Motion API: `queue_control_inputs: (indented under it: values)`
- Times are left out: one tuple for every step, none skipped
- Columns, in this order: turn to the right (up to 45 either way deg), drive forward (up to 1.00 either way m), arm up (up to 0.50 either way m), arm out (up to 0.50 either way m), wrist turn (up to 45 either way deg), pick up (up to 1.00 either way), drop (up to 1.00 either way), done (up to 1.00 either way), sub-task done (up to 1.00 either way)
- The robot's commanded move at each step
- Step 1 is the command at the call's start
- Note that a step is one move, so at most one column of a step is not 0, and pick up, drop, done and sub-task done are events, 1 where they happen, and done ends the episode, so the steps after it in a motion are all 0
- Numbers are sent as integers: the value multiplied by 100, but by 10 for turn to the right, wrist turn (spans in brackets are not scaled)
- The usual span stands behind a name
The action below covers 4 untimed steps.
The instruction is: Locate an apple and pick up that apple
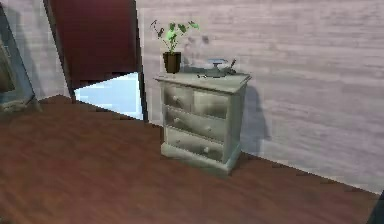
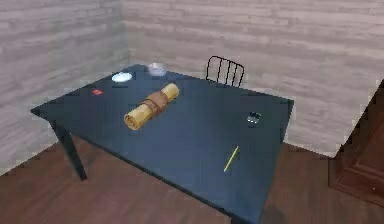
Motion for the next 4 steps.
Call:
queue_control_inputs:
  values:
    - [-450, 0, 0, 0, 0, 0, 0, 0, 0]
    - [-120, 0, 0, 0, 0, 0, 0, 0, 0]
    - [0, 5, 0, 0, 0, 0, 0, 0, 0]
    - [240, 0, 0, 0, 0, 0, 0, 0, 0]
